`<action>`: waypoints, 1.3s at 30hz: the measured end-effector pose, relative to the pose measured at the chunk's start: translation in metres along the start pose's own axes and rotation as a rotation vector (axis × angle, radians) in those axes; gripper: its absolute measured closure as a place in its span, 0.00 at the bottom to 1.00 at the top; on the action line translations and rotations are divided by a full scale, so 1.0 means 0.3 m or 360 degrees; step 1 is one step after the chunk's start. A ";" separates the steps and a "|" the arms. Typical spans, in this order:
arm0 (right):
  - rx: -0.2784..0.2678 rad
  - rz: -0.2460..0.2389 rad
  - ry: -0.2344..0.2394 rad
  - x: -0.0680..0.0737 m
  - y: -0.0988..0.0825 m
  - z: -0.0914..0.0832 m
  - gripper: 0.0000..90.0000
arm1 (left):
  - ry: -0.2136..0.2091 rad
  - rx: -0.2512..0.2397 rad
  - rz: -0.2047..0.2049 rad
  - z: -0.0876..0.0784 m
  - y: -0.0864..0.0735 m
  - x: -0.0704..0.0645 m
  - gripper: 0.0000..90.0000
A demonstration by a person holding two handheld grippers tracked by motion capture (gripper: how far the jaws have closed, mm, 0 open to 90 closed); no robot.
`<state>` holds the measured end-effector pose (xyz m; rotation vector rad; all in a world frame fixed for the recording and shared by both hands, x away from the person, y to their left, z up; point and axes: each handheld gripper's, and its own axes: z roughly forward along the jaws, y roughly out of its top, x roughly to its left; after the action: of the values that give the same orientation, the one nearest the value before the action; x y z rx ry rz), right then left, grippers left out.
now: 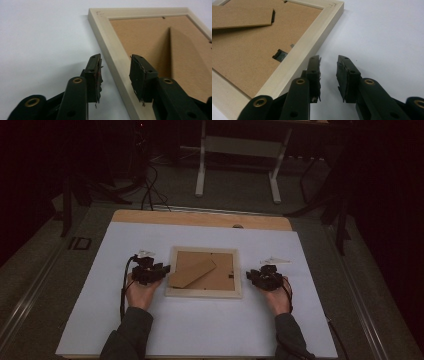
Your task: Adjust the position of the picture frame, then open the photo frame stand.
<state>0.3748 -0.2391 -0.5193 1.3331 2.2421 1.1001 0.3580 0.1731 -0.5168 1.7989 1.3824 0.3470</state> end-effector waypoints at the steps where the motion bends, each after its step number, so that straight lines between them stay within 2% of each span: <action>1: 0.0000 -0.0003 -0.0004 0.001 0.000 -0.001 0.79 | -0.0012 -0.0006 -0.0001 -0.005 0.002 -0.002 0.68; 10: 0.0004 0.0000 0.0013 -0.002 -0.001 -0.003 0.79 | -0.0101 -0.0071 -0.0004 -0.055 0.030 -0.008 0.67; 12: 0.0006 -0.0002 0.0014 -0.001 -0.002 -0.003 0.80 | -0.0102 -0.0077 0.0000 -0.060 0.033 -0.012 0.67; 16: 0.0002 -0.0004 0.0019 0.001 0.000 -0.004 0.79 | -0.0147 -0.0098 0.0035 -0.077 0.048 -0.030 0.67; 20: -0.0009 -0.0001 0.0029 -0.001 0.004 -0.008 0.78 | -0.0210 -0.0085 0.0107 -0.084 0.064 -0.057 0.67; 22: -0.0010 0.0000 0.0030 -0.001 0.004 -0.008 0.78 | -0.0221 -0.0083 0.0116 -0.084 0.068 -0.064 0.66; 23: -0.0010 0.0002 0.0031 -0.002 0.004 -0.008 0.78 | -0.0251 -0.0070 0.0142 -0.084 0.074 -0.075 0.66; 27: -0.0012 0.0011 0.0037 -0.003 0.003 -0.008 0.75 | -0.0300 -0.0034 0.0181 -0.078 0.088 -0.096 0.65; 29: -0.0013 0.0015 0.0041 -0.003 0.003 -0.010 0.74 | -0.0344 -0.0017 0.0185 -0.072 0.095 -0.103 0.64; 33: -0.0016 0.0018 0.0046 -0.003 0.003 -0.012 0.74 | -0.0448 0.0066 0.0189 -0.048 0.103 -0.112 0.62; 39: -0.0005 0.0010 0.0059 0.004 0.003 -0.006 0.73 | -0.0487 0.0167 0.0192 -0.005 0.108 -0.120 0.52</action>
<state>0.3736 -0.2387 -0.5173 1.3300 2.2627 1.1394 0.3659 0.1395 -0.4828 1.9336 1.0985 0.0567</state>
